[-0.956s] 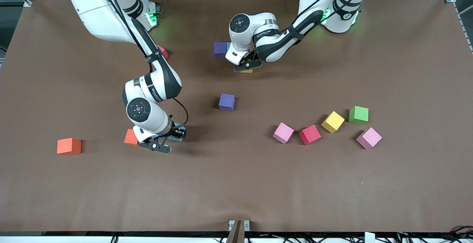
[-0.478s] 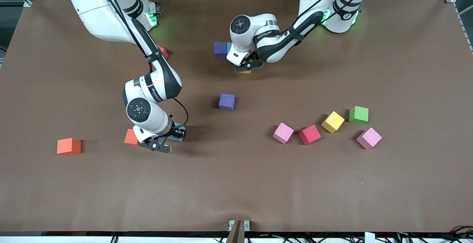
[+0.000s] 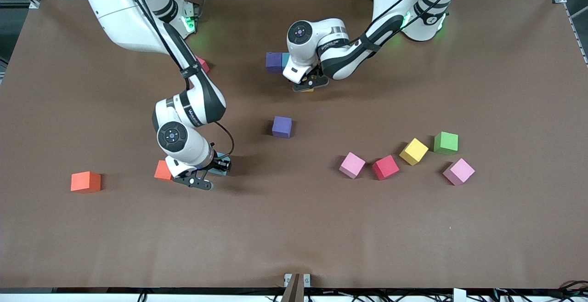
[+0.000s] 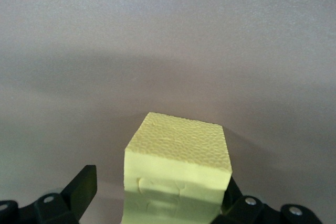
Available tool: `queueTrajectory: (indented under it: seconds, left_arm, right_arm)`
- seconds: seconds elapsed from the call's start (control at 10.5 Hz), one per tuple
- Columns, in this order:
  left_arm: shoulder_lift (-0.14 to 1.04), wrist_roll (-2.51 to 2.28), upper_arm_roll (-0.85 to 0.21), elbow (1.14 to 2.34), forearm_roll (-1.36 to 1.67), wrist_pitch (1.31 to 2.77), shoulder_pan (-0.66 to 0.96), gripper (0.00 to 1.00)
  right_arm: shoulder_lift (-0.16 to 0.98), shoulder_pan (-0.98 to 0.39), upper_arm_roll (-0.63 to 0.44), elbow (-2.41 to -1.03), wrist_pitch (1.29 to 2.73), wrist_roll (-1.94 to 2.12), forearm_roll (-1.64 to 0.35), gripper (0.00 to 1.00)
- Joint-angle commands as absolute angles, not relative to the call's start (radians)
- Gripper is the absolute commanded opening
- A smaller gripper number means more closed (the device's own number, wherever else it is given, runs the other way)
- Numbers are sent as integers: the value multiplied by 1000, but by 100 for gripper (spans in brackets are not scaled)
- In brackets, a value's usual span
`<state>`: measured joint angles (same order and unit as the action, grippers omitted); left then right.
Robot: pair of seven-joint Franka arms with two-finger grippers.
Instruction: Form number 2 with 11 blocks
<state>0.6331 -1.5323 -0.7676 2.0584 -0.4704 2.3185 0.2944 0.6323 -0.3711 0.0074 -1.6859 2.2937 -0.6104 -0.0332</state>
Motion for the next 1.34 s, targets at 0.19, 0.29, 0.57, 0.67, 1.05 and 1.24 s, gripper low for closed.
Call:
queueTrajectory:
  seconds: [0.19,0.29,0.57,0.67,1.05,1.24]
  left_arm:
    - [635,-1559,-769,2063,-495,2326,305,100]
    - [634,-1557,-769,2059,-495,2326,296,100]
    - [634,-1559,-769,2040,-495,2327,305,100]
    - [635,-1557,-769,2039,-497,2327,307,100]
    - [617,-1548,-770,1999,-497,2327,296,100]
    - [595,-1545,-770,1974,-497,2326,276,100]
  right_arm:
    - [618,-364,14,-1690,2279,-607,-20,0]
    - [618,-364,14,-1690,2279,-606,-20,0]
    - [620,-370,14,-1689,2281,-609,-20,0]
    - [620,-370,14,-1686,2286,-609,-26,0]
    - [627,-409,18,-1660,2290,-623,-34,0]
    - [630,-434,18,-1660,2293,-629,-35,0]
